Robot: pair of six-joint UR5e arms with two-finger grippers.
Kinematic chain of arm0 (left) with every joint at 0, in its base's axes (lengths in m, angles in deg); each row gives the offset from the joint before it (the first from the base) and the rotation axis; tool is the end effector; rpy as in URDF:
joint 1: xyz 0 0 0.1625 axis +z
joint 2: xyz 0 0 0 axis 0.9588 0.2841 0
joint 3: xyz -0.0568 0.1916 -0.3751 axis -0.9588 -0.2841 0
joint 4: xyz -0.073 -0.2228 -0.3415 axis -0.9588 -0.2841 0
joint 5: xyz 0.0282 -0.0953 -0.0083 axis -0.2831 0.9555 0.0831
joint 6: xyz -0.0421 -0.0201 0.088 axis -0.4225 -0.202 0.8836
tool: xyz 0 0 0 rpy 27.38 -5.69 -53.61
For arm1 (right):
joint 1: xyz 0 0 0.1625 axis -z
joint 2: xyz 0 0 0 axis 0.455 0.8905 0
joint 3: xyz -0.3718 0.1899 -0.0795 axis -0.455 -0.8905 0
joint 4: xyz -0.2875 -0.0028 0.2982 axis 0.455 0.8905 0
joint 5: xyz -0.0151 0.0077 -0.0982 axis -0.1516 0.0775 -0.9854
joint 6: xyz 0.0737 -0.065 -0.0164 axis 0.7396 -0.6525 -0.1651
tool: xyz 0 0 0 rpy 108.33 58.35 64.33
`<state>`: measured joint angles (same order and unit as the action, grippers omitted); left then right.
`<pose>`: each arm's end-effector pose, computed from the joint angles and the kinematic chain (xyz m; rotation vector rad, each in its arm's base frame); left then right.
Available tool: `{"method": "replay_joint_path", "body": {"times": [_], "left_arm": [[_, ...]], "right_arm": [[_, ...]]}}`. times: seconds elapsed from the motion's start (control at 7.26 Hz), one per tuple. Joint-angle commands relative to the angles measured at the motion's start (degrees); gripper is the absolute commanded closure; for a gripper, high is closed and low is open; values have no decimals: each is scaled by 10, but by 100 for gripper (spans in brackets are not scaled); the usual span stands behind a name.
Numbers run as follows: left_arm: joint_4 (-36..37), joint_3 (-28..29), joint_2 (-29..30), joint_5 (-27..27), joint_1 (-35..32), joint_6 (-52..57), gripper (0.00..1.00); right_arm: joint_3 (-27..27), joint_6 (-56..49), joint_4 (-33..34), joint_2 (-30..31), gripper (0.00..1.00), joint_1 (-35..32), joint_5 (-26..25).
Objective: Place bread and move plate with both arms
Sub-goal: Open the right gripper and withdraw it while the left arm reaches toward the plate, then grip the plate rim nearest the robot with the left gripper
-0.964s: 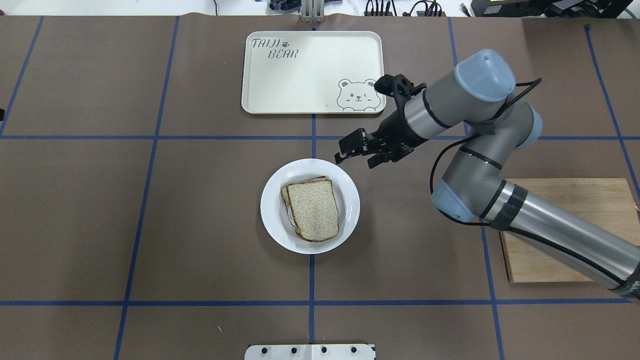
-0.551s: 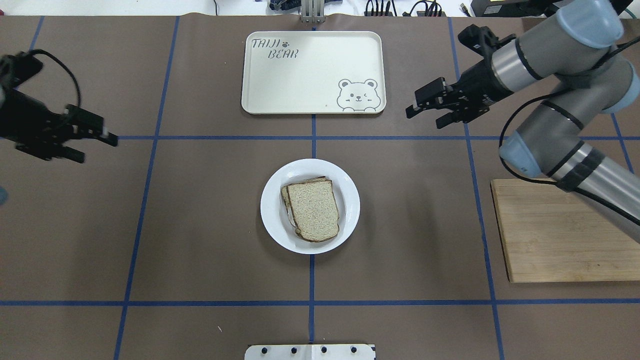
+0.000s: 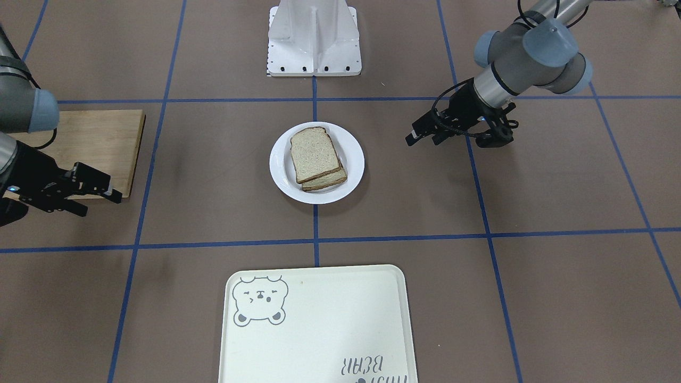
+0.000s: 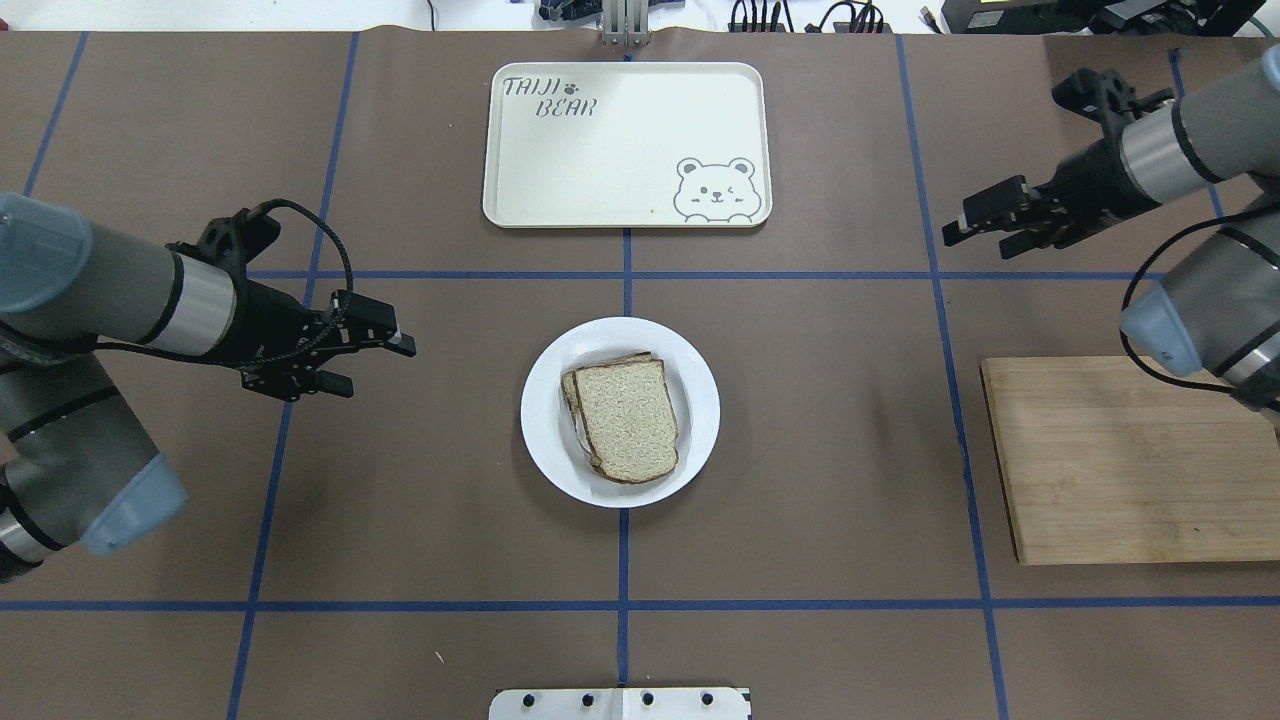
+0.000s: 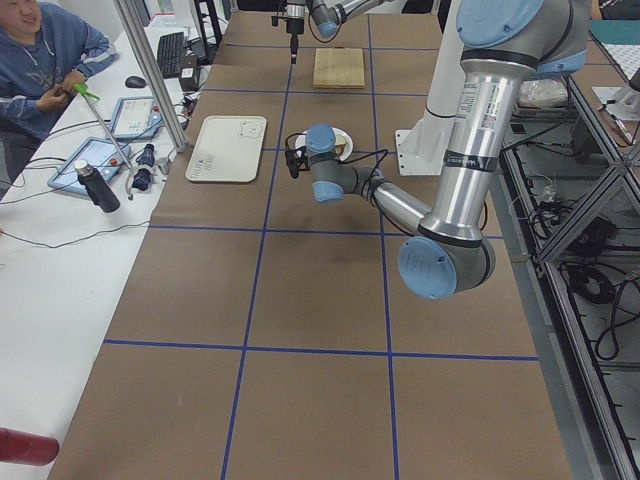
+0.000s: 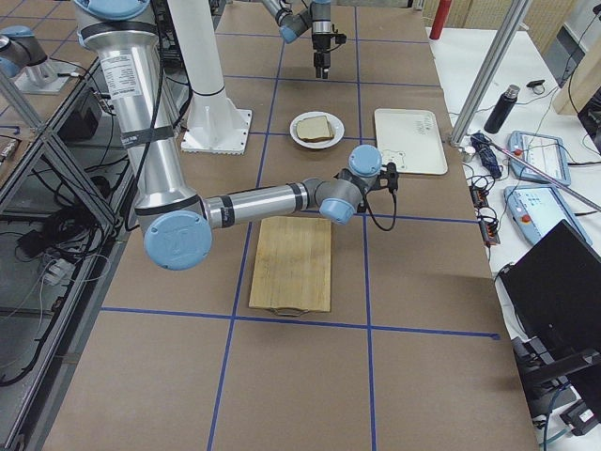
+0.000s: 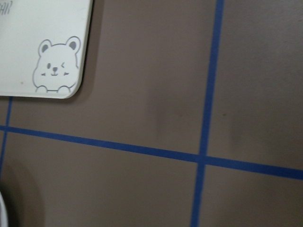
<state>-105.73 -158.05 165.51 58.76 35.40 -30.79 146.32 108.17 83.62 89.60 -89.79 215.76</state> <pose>0.3957 -0.4141 0.3430 -0.1274 1.3352 -0.3345 -0.2161 -0.5439 0.4886 0.1648 -1.1643 -0.0408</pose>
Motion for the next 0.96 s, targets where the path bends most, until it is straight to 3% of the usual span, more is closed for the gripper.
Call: {"method": "replay_joint_path", "body": {"times": [0.0, 0.28, 0.55, 0.83], "left_arm": [[-16, 2, 16, -82, 50, -51, 3], [-27, 5, 17, -84, 55, -70, 3], [-30, 14, 32, -143, 91, -74, 4], [-75, 51, 51, -167, 99, -96, 7]], "right_arm": [[0, -136, 52, 54, 1, -29, -33], [3, -303, 173, 61, 1, -83, -33], [7, -435, 294, 57, 1, -129, -34], [21, -505, 358, 54, 1, -158, -48]]}}
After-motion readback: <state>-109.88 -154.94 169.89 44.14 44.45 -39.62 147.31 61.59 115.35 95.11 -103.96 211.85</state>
